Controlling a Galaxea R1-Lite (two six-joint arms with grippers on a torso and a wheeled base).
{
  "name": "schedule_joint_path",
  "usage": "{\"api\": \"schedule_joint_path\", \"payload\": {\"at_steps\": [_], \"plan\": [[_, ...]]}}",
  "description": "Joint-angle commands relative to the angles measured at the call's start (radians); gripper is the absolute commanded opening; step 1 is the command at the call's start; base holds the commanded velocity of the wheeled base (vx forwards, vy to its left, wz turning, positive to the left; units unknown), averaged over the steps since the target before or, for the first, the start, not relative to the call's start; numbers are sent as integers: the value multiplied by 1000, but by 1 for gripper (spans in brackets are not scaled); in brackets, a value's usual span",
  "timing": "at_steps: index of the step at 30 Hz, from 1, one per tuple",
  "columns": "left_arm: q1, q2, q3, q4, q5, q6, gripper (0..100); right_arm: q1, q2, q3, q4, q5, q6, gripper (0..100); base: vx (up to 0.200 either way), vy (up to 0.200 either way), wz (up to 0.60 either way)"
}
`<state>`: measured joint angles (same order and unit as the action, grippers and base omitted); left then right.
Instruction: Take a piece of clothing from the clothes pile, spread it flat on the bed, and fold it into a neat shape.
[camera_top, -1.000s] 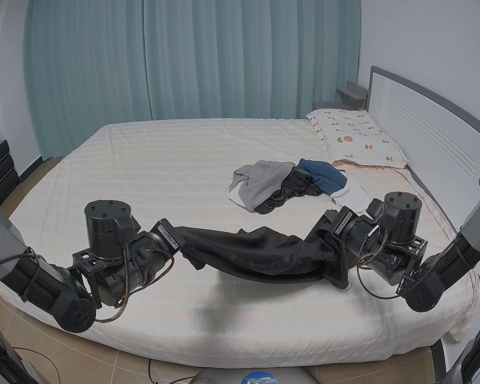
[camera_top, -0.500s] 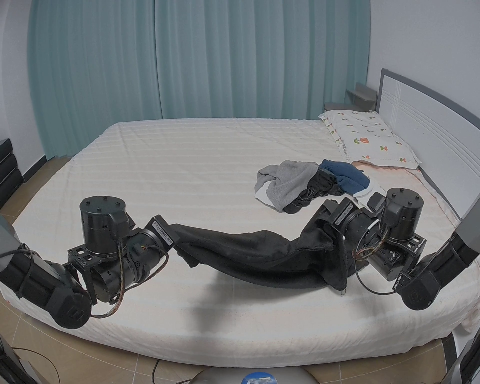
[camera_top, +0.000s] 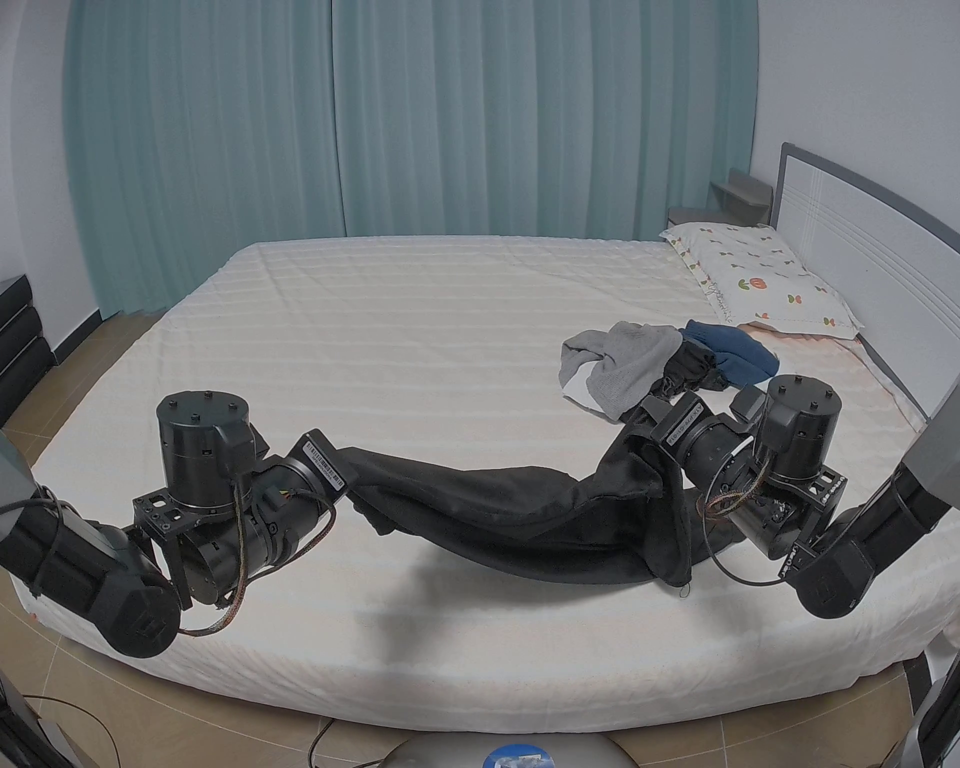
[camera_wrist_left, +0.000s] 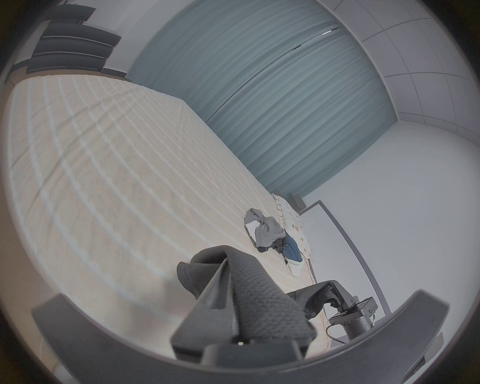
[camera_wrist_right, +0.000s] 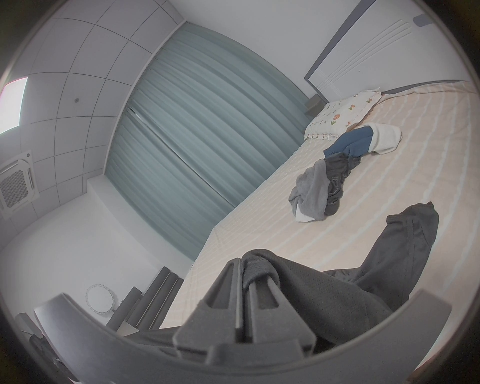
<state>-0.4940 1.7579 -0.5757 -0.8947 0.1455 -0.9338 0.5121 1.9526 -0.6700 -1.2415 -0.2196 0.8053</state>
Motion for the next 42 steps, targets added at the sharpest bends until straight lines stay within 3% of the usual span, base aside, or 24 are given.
{"api": "schedule_joint_path", "payload": {"at_steps": [1, 26, 35, 42], "plan": [[0, -1, -1, -1, 2, 0, 0, 0, -4, 1, -10, 0, -2, 0, 0, 200, 0], [28, -9, 13, 19, 0, 13, 0, 3, -4, 17, -41, 14, -3, 0, 0, 200, 0], [11, -6, 14, 16, -21, 9, 0, 8, -57, 89, -26, 14, -23, 0, 0, 0, 0], [-31, -29, 65, 16, -18, 6, 0, 48, -132, 185, -27, 5, -28, 0, -200, 0, 0]]}}
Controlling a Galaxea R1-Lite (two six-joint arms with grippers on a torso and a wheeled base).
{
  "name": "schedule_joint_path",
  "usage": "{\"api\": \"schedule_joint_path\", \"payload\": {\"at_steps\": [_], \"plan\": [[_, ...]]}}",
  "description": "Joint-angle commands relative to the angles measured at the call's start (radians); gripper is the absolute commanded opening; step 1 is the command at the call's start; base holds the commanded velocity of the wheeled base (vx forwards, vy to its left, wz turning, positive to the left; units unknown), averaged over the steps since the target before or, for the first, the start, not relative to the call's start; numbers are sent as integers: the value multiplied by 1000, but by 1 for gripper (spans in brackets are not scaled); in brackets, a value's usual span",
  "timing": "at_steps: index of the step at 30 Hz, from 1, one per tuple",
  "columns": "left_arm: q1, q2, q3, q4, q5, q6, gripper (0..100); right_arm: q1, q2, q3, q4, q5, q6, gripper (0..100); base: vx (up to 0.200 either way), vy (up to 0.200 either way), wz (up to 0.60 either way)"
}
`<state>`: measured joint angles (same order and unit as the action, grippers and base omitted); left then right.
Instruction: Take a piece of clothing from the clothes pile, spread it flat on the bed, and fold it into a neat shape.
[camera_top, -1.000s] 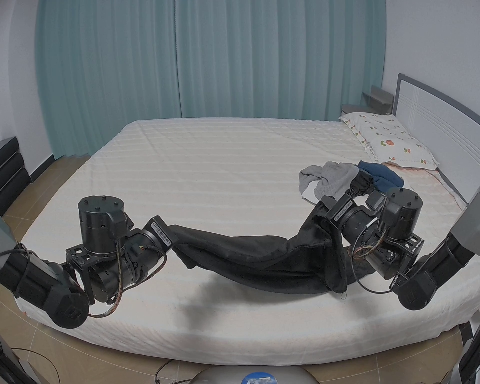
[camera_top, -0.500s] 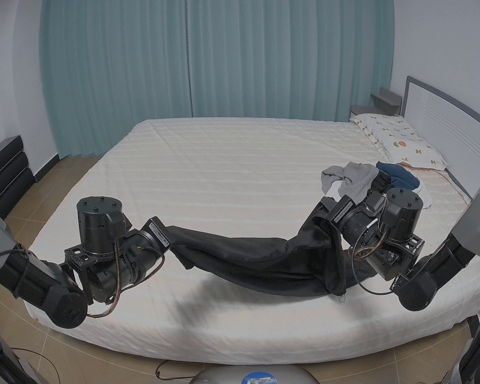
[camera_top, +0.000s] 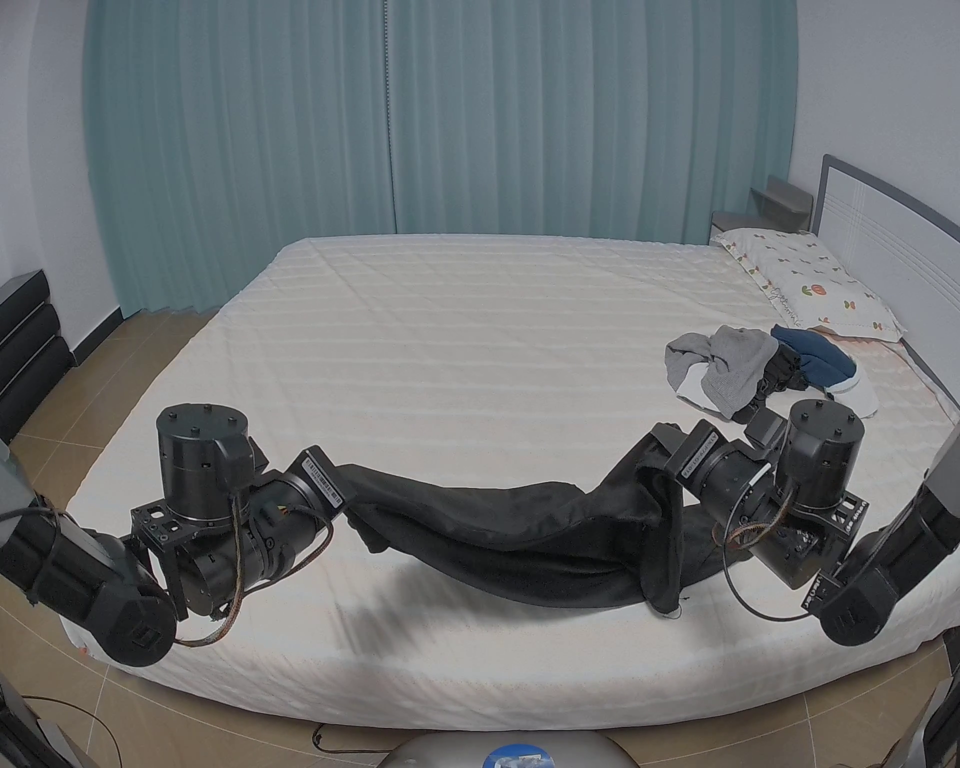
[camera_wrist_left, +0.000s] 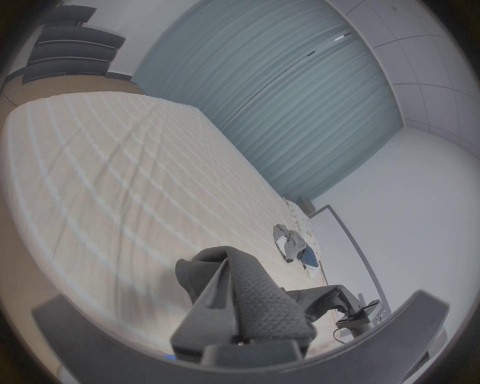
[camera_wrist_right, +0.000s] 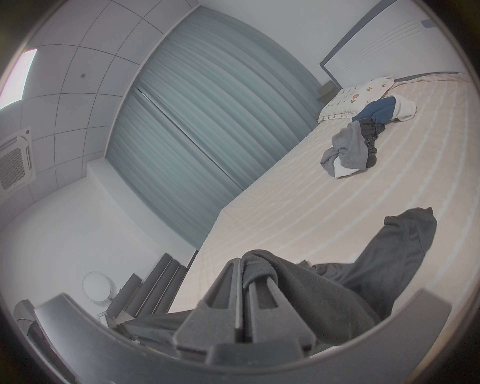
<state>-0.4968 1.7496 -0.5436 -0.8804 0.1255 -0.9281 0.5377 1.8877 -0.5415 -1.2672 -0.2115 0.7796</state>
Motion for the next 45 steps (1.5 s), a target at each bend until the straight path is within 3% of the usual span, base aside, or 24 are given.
{"api": "schedule_joint_path", "payload": {"at_steps": [1, 6, 15, 18, 22, 23, 26, 27, 31, 38, 44, 45], "plan": [[-32, -32, 40, 3, 2, 0, 0, 22, -78, 64, -1, -3, -2, 0, -200, 0, 0], [-54, -101, 79, 8, 6, 11, 0, 38, -183, 103, 37, -9, -11, 0, -200, 0, 0], [-54, -295, 37, 164, 9, 22, 0, 68, -496, 44, 287, -34, -45, 0, -111, 0, 0], [-54, -371, -33, 298, 13, 58, 0, 31, -611, -156, 549, -60, -51, 0, 0, 0, 0], [-48, -389, -99, 360, 26, 60, 0, 19, -647, -287, 690, -60, -48, 0, 0, 0, 0], [-42, -418, -188, 442, 37, 61, 0, 19, -671, -405, 802, -63, -48, 0, 0, 0, 0], [-40, -426, -288, 557, 39, 60, 0, 4, -664, -497, 865, -63, -51, 0, 0, 0, 0], [-40, -421, -366, 646, 40, 57, 0, -42, -642, -574, 904, -51, -51, 0, 0, 0, 0], [-25, -389, -518, 787, 42, 49, 0, -139, -556, -724, 968, -48, -51, 0, 0, 0, 0], [50, -213, -684, 830, 29, 3, 0, -200, -369, -910, 1034, -52, -51, 0, 0, 0, 0], [64, -102, -722, 813, 25, 2, 0, -222, -262, -954, 1020, -51, -49, 0, 100, 0, 0], [78, -12, -762, 791, 3, 2, 0, -223, -180, -966, 1000, -48, -46, 0, 200, 0, 0]]}}
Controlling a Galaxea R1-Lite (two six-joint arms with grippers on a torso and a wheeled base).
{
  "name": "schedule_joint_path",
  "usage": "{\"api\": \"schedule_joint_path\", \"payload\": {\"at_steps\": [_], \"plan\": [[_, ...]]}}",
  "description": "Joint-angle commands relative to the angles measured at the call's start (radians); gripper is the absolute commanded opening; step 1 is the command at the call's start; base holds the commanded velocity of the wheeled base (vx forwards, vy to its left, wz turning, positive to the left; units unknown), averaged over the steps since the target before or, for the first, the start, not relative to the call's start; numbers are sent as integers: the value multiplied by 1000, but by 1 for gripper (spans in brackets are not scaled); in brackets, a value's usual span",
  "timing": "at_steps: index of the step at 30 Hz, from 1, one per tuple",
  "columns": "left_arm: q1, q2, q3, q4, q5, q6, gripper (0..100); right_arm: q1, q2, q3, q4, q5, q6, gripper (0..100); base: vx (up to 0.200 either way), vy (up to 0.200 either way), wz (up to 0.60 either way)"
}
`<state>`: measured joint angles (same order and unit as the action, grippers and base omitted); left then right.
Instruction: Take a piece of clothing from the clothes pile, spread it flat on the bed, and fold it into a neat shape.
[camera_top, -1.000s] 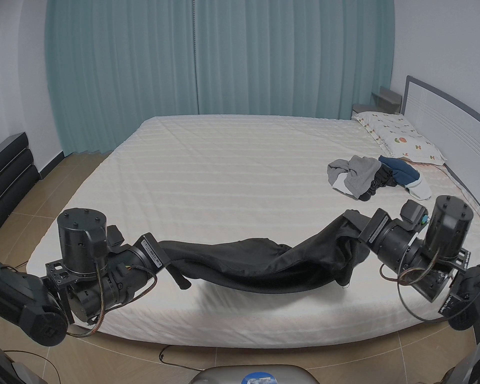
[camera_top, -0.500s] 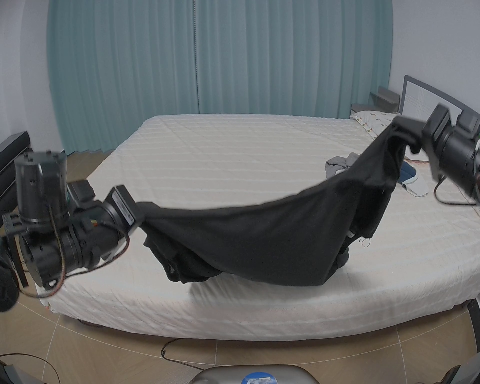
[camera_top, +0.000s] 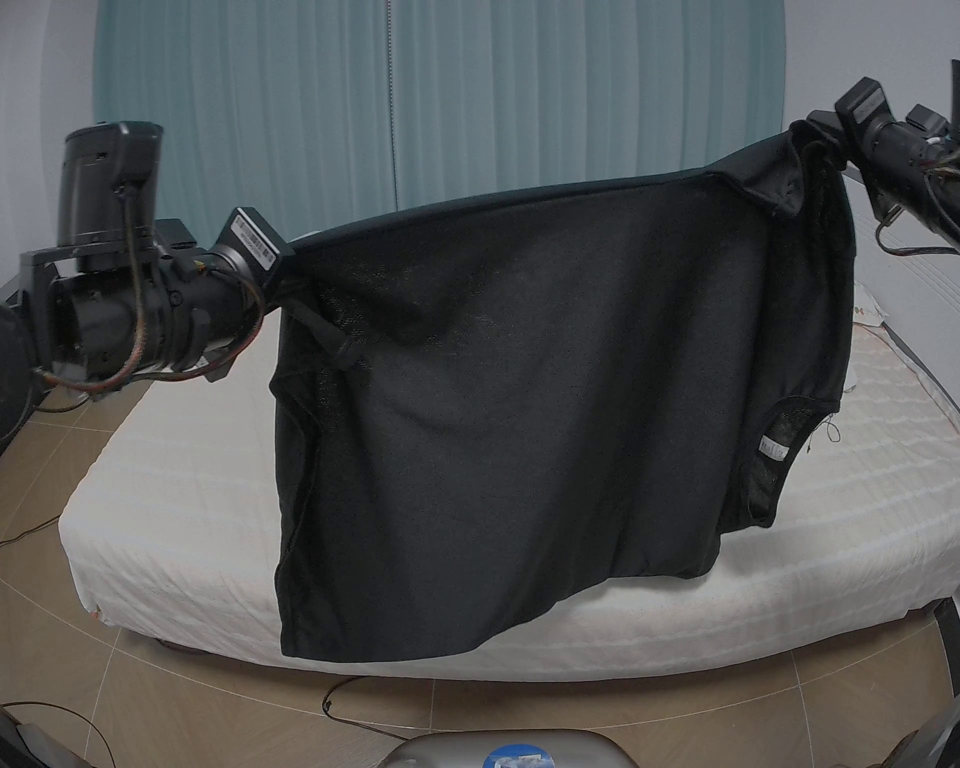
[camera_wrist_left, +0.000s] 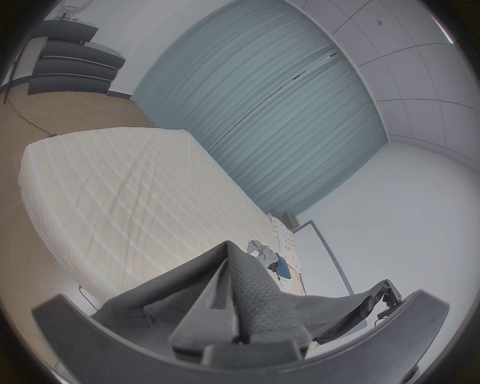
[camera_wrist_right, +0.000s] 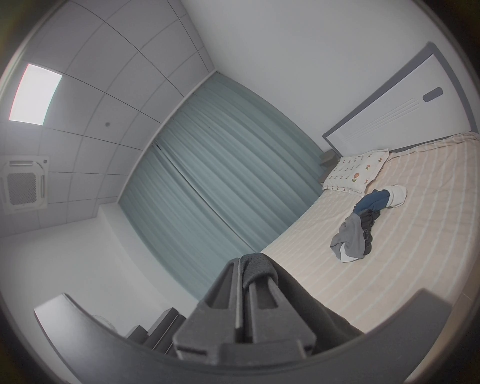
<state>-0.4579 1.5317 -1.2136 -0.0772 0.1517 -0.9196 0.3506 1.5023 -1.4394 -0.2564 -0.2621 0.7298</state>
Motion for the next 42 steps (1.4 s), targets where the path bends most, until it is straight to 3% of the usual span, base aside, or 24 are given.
{"api": "schedule_joint_path", "payload": {"at_steps": [1, 6, 23, 35, 36, 37, 38, 42], "plan": [[44, 229, -101, -21, -24, -8, 0, -36, 226, -75, -32, 4, 5, 0, 200, 0, 0], [70, 378, -175, -108, -21, -7, 0, -59, 365, -115, -167, 3, -4, 0, 200, 0, 0], [104, 858, -474, -153, -26, -2, 0, -73, 759, -135, -299, -12, 5, 0, 200, 0, 0], [116, 1015, -520, -154, -14, -21, 0, -75, 1001, -158, -385, -37, 5, 0, 0, 0, 0], [116, 1039, -540, -150, -12, -30, 100, -78, 1032, -168, -385, -37, 5, 0, 0, 0, 0], [116, 1045, -544, -150, -12, -33, 100, -78, 1041, -171, -385, -37, 5, 0, 0, 0, 0], [116, 1062, -552, -150, -11, -41, 100, -78, 1061, -174, -388, -37, 5, 100, 0, 0, 0], [116, 1104, -567, -151, -8, -36, 100, -76, 1105, -184, -388, -34, 5, 100, 0, 0, 0]]}}
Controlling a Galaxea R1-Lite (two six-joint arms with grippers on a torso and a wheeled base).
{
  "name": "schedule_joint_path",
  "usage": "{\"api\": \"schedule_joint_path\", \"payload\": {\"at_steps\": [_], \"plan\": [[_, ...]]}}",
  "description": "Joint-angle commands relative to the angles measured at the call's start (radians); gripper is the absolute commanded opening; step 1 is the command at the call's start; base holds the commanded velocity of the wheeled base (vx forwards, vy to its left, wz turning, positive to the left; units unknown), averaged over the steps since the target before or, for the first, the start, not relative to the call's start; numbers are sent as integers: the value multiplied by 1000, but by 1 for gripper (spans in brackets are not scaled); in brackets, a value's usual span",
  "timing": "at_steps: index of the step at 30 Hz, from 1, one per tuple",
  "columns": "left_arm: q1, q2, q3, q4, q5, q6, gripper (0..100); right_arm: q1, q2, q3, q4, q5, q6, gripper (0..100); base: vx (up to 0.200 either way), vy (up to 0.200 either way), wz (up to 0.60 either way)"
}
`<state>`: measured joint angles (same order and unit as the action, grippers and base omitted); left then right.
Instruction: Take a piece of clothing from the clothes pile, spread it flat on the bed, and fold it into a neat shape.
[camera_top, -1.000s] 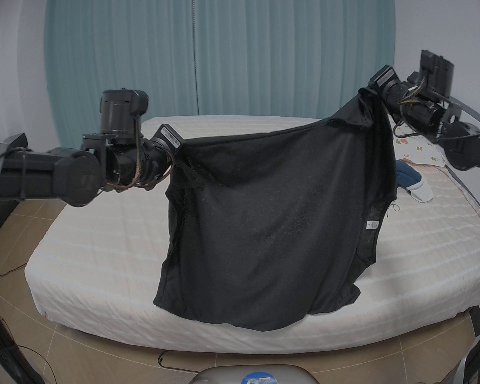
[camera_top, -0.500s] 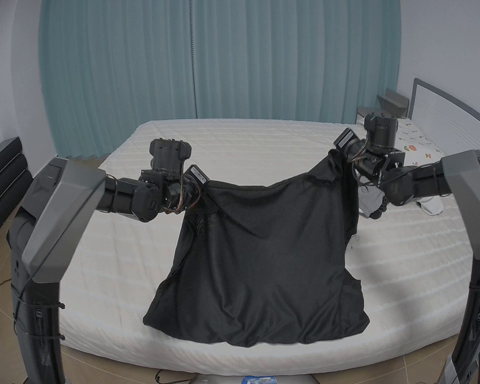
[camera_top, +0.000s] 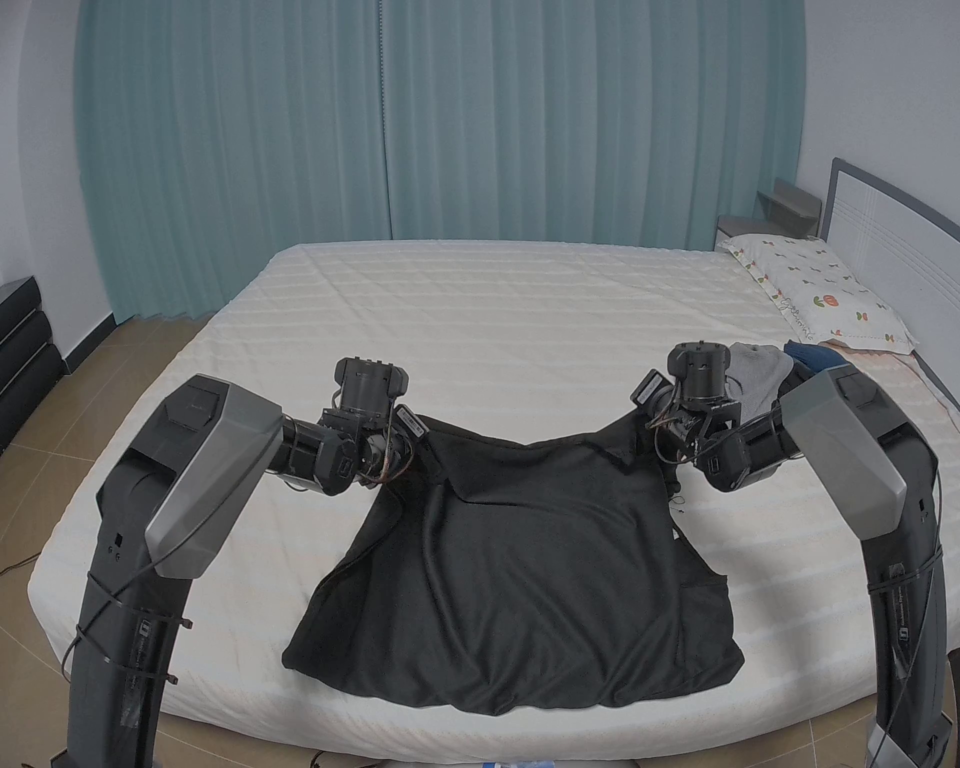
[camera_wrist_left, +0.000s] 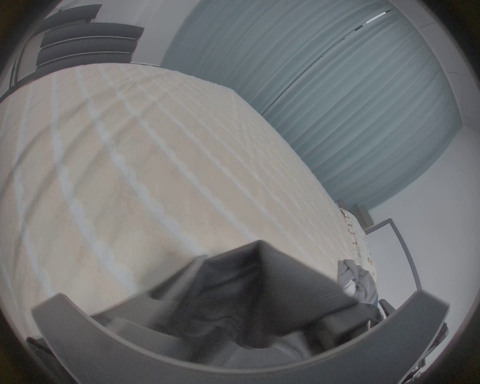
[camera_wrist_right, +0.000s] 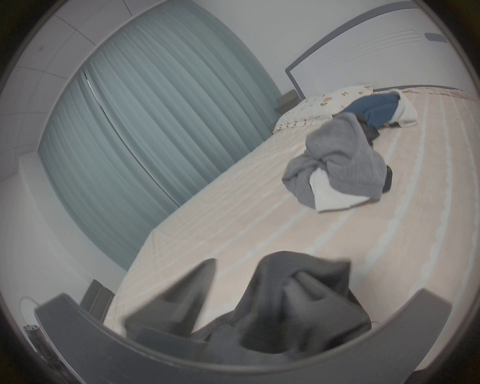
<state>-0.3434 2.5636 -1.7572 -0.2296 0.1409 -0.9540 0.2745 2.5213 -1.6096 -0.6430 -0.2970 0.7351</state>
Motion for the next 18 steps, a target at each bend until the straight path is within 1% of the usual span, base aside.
{"api": "schedule_joint_path", "payload": {"at_steps": [1, 2, 5, 7, 9, 10, 11, 12, 15, 16, 18], "plan": [[1, 81, -31, 3, 13, -2, 100, 0, 102, -18, 0, 1, 0, 100, 0, 0, 0], [6, 89, -41, 6, 34, -2, 100, -8, 120, -12, 13, -4, -13, 100, 0, 0, 0], [26, 101, -47, 29, 59, 1, 100, -38, 149, -20, 13, -17, -29, 100, 0, 0, 0], [43, 101, -56, 82, 62, 1, 100, -58, 152, -21, 11, -28, -29, 100, 0, 0, 0], [60, 93, -68, 170, 62, -3, 100, -78, 145, -10, 13, -27, -26, 100, 0, 0, 0], [61, 93, -70, 184, 62, -5, 100, -81, 145, -9, 13, -27, -26, 100, 0, 0, 0], [70, 89, -80, 250, 55, -8, 100, -93, 137, 2, 11, -25, -20, 100, 0, 0, 0], [83, 82, -88, 277, 51, -8, 100, -103, 119, 23, 11, -16, -16, 100, 0, 0, 0], [100, 64, -87, 299, 48, -6, 100, -118, 80, 86, -1, 21, -2, 100, 0, 0, 0], [112, 47, -73, 302, 34, -3, 100, -124, 54, 119, -4, 59, 6, 100, 0, 0, 0], [123, 15, -45, 305, 2, -5, 100, -139, 21, 157, -4, 88, 17, 100, 0, 0, 0]]}}
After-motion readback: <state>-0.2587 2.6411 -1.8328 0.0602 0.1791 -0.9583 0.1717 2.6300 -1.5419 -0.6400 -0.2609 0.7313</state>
